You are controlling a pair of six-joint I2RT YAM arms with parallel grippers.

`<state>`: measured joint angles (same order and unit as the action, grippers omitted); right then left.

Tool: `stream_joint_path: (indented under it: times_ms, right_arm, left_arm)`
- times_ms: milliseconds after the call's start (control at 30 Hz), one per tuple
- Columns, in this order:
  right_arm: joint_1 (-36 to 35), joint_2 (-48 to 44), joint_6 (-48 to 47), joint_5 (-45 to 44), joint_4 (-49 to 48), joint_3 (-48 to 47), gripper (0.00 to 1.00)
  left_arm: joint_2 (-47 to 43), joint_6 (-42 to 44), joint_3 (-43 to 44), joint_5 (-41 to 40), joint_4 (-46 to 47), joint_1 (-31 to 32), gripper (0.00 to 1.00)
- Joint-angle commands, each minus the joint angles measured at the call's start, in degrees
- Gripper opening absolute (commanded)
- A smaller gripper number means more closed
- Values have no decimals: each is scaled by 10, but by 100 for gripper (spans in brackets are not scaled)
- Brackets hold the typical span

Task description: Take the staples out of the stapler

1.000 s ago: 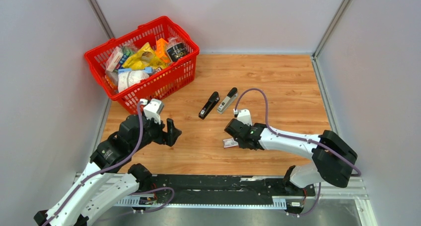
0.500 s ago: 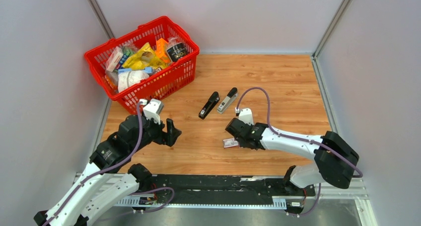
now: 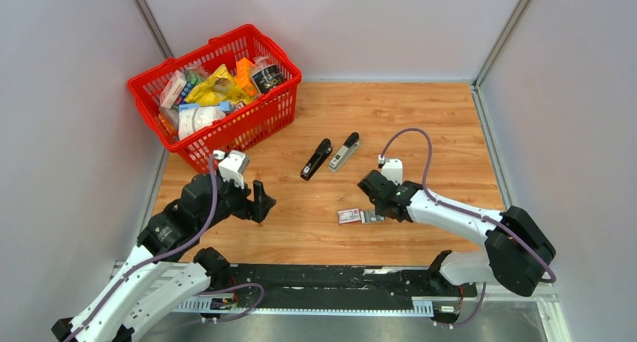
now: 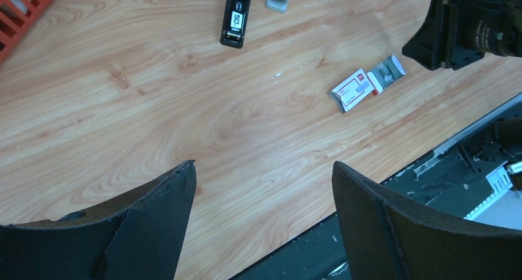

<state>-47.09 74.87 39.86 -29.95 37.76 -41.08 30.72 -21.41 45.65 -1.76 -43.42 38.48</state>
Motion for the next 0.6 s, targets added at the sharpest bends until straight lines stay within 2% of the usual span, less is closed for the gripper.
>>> stream_joint_path:
  times_ms: [0, 167, 333, 567]
  right_arm:
    - [14, -17, 20, 3, -8, 16, 35]
    - [21, -12, 21, 20, -23, 27, 34]
    - [22, -15, 15, 32, -32, 28, 30]
    - [22, -19, 10, 53, -47, 30, 32]
  left_arm:
    - [10, -5, -9, 14, 28, -2, 89]
    - [21, -20, -19, 50, 45, -2, 88]
    - [22, -28, -27, 58, 54, -2, 88]
    - [22, -33, -37, 63, 62, -2, 88]
